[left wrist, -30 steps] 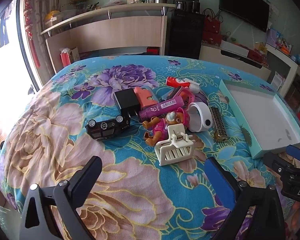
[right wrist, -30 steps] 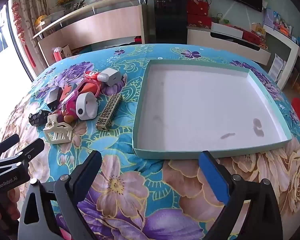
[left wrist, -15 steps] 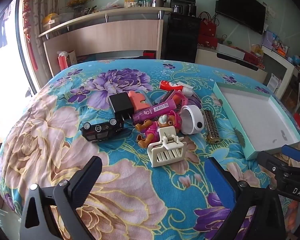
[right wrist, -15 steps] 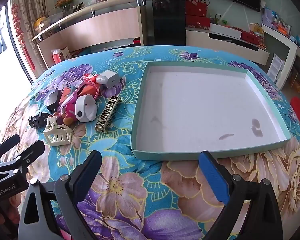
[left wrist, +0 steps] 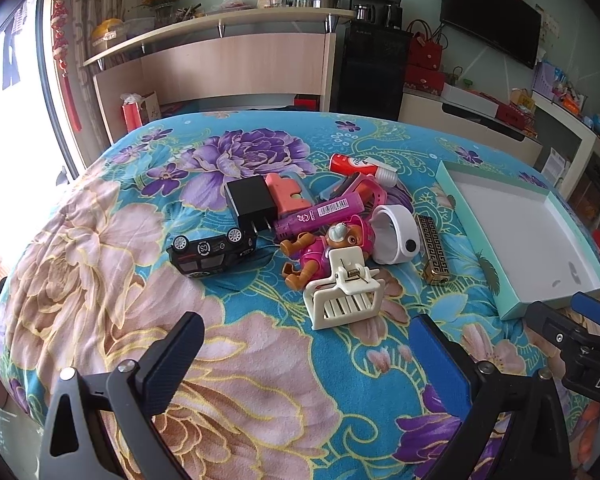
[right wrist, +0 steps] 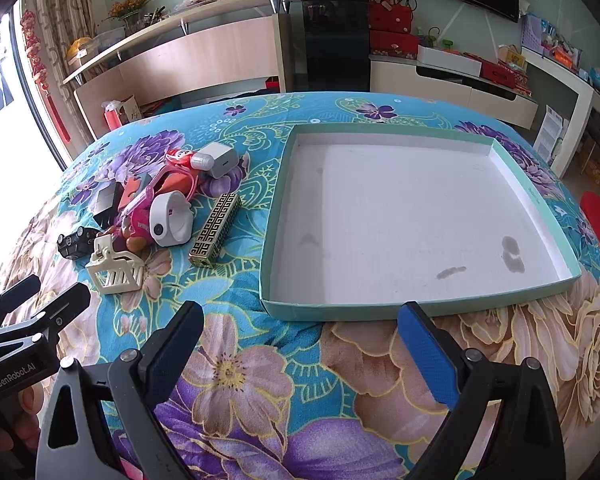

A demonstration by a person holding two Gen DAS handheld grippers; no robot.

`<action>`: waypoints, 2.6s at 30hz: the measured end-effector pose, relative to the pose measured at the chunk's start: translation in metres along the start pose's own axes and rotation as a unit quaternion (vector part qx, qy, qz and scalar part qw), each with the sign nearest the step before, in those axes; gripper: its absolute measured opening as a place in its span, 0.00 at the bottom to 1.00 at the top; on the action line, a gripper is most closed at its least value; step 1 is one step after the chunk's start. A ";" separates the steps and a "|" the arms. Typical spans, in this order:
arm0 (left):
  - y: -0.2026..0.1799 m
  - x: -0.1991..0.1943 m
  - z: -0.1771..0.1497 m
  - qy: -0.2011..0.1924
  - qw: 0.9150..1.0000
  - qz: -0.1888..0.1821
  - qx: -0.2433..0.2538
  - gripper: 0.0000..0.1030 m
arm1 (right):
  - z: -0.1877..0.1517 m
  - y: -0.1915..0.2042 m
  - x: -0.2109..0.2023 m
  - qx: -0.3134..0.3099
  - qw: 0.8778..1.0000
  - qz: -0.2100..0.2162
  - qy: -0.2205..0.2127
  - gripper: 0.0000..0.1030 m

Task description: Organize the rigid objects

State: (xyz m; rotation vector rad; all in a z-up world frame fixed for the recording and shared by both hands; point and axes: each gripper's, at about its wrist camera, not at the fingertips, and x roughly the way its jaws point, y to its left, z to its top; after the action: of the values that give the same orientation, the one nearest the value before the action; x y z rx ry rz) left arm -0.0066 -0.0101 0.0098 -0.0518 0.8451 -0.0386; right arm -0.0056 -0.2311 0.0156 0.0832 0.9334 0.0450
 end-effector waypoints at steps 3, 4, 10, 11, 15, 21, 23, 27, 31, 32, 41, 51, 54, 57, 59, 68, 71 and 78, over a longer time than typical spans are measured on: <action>0.000 0.001 0.000 0.002 1.000 0.002 0.000 1.00 | 0.000 0.000 0.000 0.000 1.000 0.000 0.000 0.95; 0.000 0.001 0.000 0.003 1.000 0.002 0.000 1.00 | 0.000 0.000 0.000 0.000 1.000 0.000 0.000 0.95; -0.001 0.002 0.000 0.003 1.000 0.003 0.004 1.00 | 0.000 0.000 0.000 0.001 1.000 0.000 0.000 0.95; -0.002 0.002 0.000 0.004 1.000 0.004 0.005 1.00 | 0.000 0.000 0.000 0.001 1.000 0.000 0.000 0.95; -0.002 0.002 0.000 0.004 1.000 0.004 0.004 1.00 | 0.000 -0.001 0.000 0.001 1.000 0.000 0.000 0.95; -0.003 0.003 -0.001 0.005 1.000 0.005 0.006 1.00 | 0.000 0.000 0.000 0.001 1.000 0.000 0.000 0.95; -0.003 0.003 -0.001 0.005 1.000 0.005 0.006 1.00 | 0.000 0.000 0.000 0.001 1.000 0.000 0.000 0.95; -0.003 0.004 -0.001 0.007 1.000 0.005 0.006 1.00 | 0.000 0.000 0.000 0.001 1.000 0.000 0.000 0.95; -0.002 0.004 -0.001 0.008 1.000 0.006 0.006 1.00 | 0.000 0.000 0.000 0.001 1.000 0.000 0.000 0.95; -0.002 0.004 -0.001 0.009 1.000 0.006 0.006 1.00 | 0.000 0.000 0.000 0.001 1.000 0.000 0.000 0.95; -0.001 0.005 -0.001 0.012 1.000 0.007 0.004 1.00 | 0.000 0.001 0.000 -0.002 1.000 -0.002 0.000 0.95; -0.001 0.005 -0.001 0.012 1.000 0.007 0.004 1.00 | 0.001 0.001 0.000 -0.002 1.000 -0.002 0.001 0.95; -0.001 0.005 -0.001 0.012 1.000 0.007 0.004 1.00 | 0.000 0.001 0.000 -0.002 1.000 -0.002 0.000 0.95; -0.001 0.005 -0.001 0.012 1.000 0.007 0.003 1.00 | 0.000 0.001 0.001 -0.002 1.000 -0.002 0.002 0.95; -0.001 0.005 -0.001 0.013 1.000 0.007 0.003 1.00 | 0.000 0.002 0.002 -0.002 1.000 -0.002 0.003 0.95; 0.027 0.004 0.005 0.027 0.999 0.024 -0.010 1.00 | 0.008 0.010 -0.006 -0.021 1.000 0.007 -0.013 0.95; 0.041 0.003 0.011 0.026 0.999 0.025 -0.024 1.00 | 0.016 0.022 -0.007 -0.030 0.999 0.026 -0.017 0.95; 0.023 0.018 0.011 0.046 0.999 -0.004 0.001 1.00 | 0.031 0.052 0.004 -0.057 0.997 0.043 -0.013 0.95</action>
State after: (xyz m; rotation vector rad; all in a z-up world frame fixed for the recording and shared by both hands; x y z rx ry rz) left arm 0.0137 0.0126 0.0020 -0.0523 0.9377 -0.0505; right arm 0.0214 -0.1804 0.0355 0.0187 0.8983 0.1766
